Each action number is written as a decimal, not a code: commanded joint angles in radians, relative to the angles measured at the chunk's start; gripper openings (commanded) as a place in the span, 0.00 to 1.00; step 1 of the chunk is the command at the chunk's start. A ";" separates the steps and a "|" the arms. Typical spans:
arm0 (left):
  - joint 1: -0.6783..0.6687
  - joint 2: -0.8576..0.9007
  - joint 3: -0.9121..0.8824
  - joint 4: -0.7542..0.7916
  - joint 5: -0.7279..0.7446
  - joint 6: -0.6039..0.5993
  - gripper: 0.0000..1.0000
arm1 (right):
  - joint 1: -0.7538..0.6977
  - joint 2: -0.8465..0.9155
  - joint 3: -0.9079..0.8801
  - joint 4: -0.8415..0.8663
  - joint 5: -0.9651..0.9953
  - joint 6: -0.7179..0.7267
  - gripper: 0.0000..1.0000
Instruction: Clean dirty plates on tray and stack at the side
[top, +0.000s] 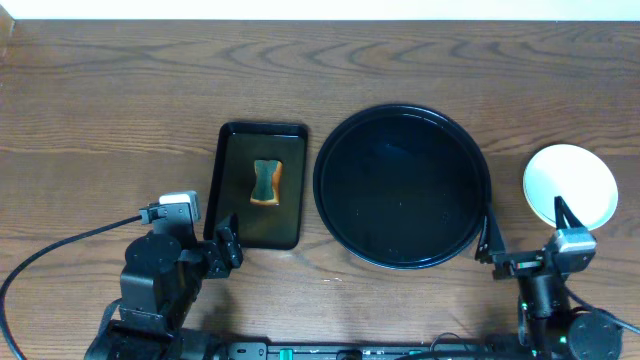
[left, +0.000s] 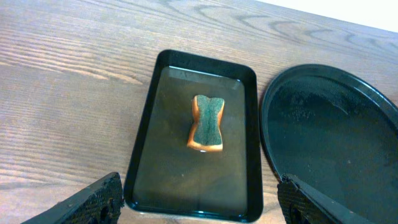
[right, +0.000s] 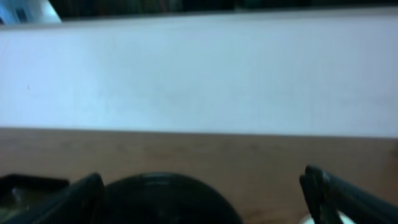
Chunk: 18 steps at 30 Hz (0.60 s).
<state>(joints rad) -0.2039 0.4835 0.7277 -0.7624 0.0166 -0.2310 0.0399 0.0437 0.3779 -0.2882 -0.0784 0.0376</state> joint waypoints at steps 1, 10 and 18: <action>-0.002 -0.001 -0.003 0.000 -0.002 0.016 0.80 | 0.012 -0.035 -0.129 0.151 -0.005 -0.009 0.99; -0.002 -0.001 -0.003 0.000 -0.002 0.016 0.80 | 0.013 -0.038 -0.373 0.432 0.041 -0.016 0.99; -0.002 -0.001 -0.003 0.000 -0.002 0.016 0.80 | 0.013 -0.036 -0.372 0.216 0.041 -0.016 0.99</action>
<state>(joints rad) -0.2039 0.4835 0.7277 -0.7620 0.0166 -0.2310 0.0456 0.0147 0.0067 -0.0666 -0.0505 0.0353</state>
